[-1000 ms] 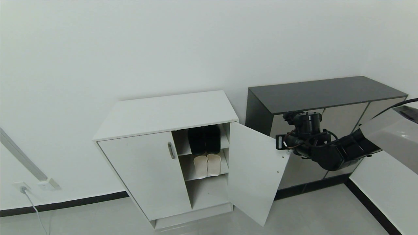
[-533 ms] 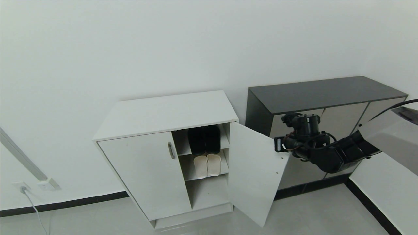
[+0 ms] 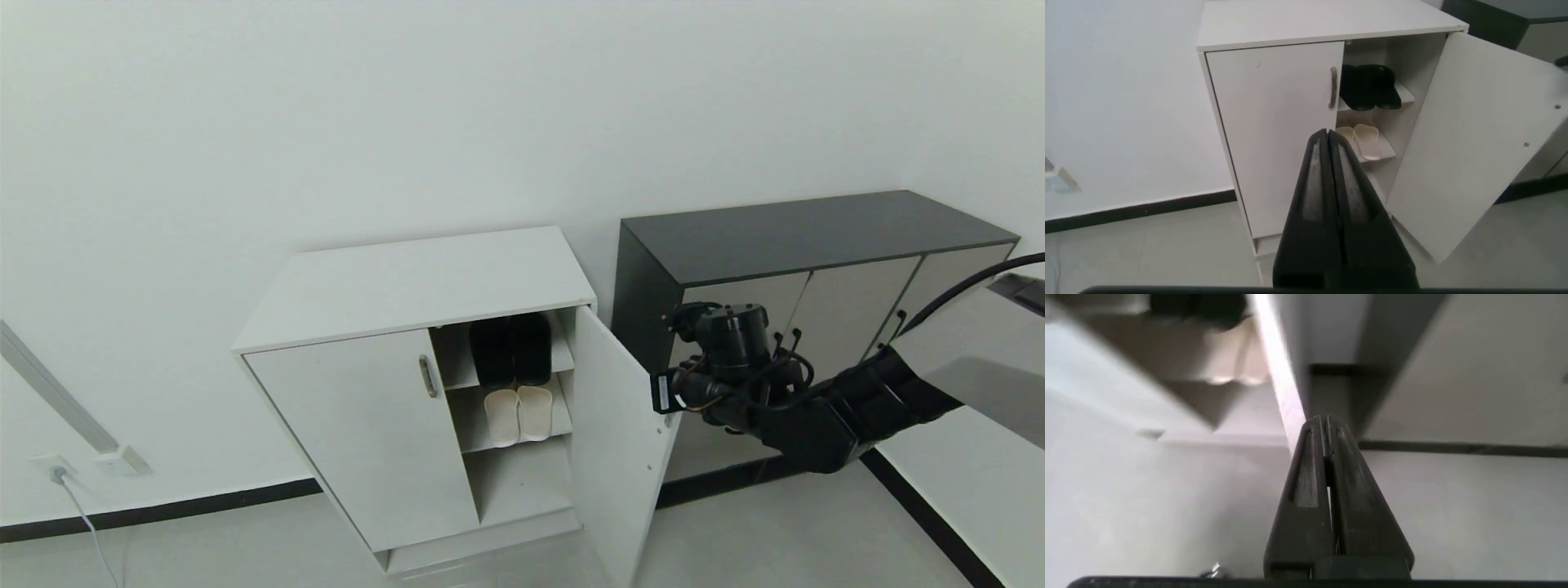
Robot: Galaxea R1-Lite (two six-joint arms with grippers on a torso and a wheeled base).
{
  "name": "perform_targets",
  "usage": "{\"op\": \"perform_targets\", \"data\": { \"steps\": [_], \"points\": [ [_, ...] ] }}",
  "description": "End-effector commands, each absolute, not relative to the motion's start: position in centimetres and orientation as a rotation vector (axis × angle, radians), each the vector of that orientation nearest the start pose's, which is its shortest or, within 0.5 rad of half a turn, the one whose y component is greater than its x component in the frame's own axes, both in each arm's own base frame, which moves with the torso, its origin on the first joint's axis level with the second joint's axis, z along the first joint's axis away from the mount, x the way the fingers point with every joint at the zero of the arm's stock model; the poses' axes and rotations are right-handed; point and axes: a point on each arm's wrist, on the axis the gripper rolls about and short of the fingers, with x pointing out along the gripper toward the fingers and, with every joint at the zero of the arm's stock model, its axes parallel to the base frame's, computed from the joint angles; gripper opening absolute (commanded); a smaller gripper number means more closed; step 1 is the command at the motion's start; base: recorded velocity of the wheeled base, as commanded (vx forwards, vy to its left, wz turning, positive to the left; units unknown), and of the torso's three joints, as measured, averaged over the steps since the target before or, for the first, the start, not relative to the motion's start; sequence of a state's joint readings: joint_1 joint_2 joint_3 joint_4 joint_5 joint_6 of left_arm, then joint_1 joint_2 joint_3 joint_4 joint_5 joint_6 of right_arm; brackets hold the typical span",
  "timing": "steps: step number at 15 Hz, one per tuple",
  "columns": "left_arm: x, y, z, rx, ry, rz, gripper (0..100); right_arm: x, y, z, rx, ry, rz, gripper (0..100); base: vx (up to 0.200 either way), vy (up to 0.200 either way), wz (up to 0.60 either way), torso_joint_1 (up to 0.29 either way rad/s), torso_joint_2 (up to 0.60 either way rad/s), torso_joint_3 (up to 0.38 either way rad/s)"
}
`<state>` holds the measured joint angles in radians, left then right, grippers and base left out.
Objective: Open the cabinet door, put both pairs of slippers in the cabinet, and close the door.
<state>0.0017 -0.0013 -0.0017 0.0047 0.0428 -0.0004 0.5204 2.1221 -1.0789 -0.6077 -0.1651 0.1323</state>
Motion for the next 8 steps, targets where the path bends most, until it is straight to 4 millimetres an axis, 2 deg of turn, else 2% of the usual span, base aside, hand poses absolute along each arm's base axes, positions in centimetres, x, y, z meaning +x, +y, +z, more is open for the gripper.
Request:
{"op": "perform_targets", "data": {
  "steps": [1, 8],
  "points": [
    [-2.3, 0.1, 7.5, -0.001, 0.003, 0.044, 0, 33.1, 20.9, 11.6, -0.007, 0.408, 0.374, 0, 0.000, 0.000, 0.00, 0.000, 0.00, 0.000],
    [-2.3, 0.1, 7.5, -0.001, 0.003, 0.044, 0, 29.6, 21.8, 12.6, -0.023, 0.346, 0.501, 0, 0.000, 0.000, 0.00, 0.000, 0.00, 0.000]
  ]
}}
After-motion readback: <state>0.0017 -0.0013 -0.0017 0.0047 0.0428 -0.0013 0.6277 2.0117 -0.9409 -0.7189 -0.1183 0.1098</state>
